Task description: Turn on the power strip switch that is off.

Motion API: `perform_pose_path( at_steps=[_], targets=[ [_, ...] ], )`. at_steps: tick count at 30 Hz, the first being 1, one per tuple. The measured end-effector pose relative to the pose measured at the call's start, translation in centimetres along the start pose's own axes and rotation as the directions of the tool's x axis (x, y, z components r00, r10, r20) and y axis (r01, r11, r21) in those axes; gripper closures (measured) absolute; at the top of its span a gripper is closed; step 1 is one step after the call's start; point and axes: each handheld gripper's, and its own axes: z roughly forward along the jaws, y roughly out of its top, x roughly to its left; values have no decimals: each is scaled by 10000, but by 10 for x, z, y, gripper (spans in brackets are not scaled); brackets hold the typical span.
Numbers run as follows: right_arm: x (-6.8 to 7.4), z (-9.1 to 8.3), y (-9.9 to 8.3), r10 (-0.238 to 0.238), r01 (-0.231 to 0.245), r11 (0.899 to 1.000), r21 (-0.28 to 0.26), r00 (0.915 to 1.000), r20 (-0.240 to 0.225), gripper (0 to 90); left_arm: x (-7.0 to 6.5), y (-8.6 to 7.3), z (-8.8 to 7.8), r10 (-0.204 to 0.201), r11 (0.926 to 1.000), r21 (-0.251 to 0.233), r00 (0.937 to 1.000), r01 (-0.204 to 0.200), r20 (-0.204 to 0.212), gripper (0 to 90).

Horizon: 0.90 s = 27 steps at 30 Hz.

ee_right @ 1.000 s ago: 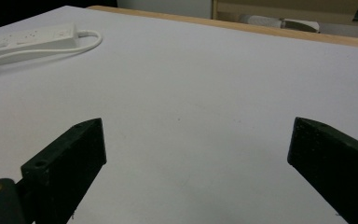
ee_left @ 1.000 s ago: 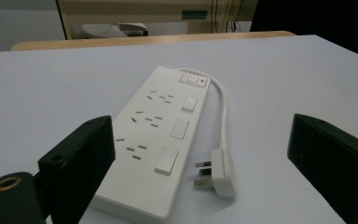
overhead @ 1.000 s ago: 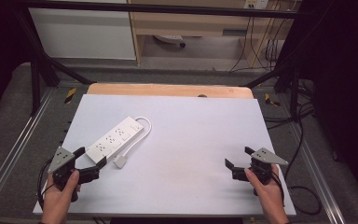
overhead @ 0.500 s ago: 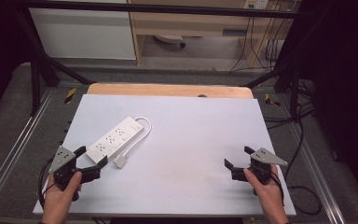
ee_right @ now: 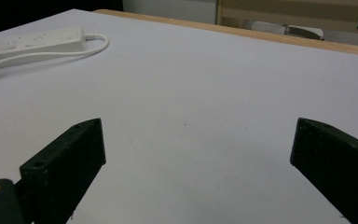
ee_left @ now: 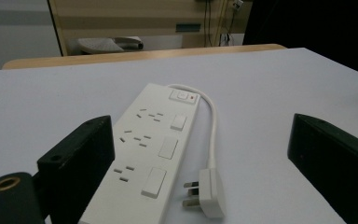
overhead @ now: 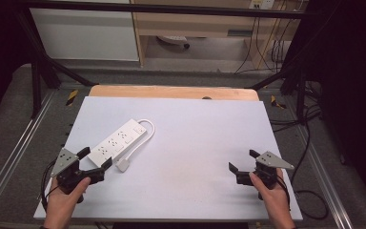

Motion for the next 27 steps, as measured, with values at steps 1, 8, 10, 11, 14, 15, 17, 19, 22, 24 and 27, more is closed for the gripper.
perform_pose_path(
  at_steps=[1, 8, 10, 11, 14, 15, 17, 19, 22, 24, 27],
  targets=[
    [0, 0, 0, -22, 22, 10000, 22, 10000, -2, 36, 0, 0, 0, 3, 10000, -9, 10000, -3, 0, 72],
    [0, 1, -1, 20, -20, 10000, 89, 10000, 0, 33, -1, 5, 5, 221, 9994, -257, 9998, -220, 32, 86],
    [0, 2, -1, 55, -55, 9999, 111, 10000, -1, 33, -2, 7, 7, 249, 9992, -314, 9997, -249, -10, 85],
    [0, 2, -1, 64, -64, 9999, 109, 10000, 5, 33, -2, 8, 9, 225, 9992, -344, 9997, -226, -20, 85],
    [0, 2, -1, 78, -78, 9999, 94, 10000, 3, 33, -1, 10, 14, 181, 9993, -339, 9998, -182, -38, 94],
    [0, 2, -1, 75, -75, 9999, 96, 10000, 12, 33, -1, 11, 16, 179, 9993, -322, 9998, -181, -51, 102],
    [0, 2, -1, 89, -89, 9999, 97, 10000, 13, 33, 0, 11, 20, 223, 9995, -230, 9997, -224, -35, 109],
    [0, 2, -1, 86, -87, 9999, 102, 10000, 17, 33, 0, 12, 25, 275, 9995, -144, 9996, -275, -13, 120],
    [0, 2, -1, 97, -97, 9999, 99, 10000, 20, 33, -1, 14, 31, 410, 9991, -71, 9992, -410, -40, 133],
    [0, 2, -1, 118, -119, 9999, 114, 9999, 20, 34, -1, 15, 34, 416, 9991, -13, 9991, -416, -15, 135],
    [-1, 2, -1, 143, -143, 9998, 123, 9999, 29, 33, -1, 16, 38, 455, 9989, 81, 9990, -455, -33, 153]
  ],
)
